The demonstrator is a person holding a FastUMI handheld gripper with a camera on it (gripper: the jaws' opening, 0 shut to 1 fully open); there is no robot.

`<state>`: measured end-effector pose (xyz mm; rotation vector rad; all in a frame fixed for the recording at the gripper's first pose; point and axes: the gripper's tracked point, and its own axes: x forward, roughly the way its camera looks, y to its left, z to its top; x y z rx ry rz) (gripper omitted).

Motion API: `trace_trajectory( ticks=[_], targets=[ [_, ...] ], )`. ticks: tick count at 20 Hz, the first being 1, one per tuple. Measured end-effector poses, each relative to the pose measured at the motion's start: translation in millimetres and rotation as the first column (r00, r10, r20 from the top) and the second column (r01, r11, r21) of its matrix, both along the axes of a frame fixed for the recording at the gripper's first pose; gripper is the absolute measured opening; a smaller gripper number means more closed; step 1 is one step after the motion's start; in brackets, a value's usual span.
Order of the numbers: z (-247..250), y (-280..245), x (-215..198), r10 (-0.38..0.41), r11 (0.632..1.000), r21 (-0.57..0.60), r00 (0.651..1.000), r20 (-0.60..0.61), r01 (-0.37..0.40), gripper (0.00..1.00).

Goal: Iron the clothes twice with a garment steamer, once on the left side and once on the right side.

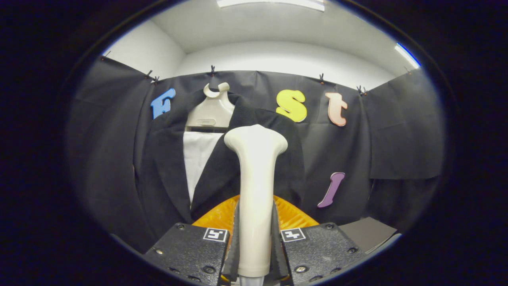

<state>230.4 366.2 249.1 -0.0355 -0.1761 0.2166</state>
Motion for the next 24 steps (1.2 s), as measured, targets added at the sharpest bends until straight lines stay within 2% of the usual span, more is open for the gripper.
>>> trace_trajectory(
  ticks=[13,24],
  targets=[
    [-64.6,-12.9,-2.6,-0.014,1.0,-0.011,0.994,-0.108,0.013,0.35],
    [-134.9,-19.7,-9.8,-0.027,0.997,-0.078,0.978,-0.207,0.012,0.35]
  ],
)
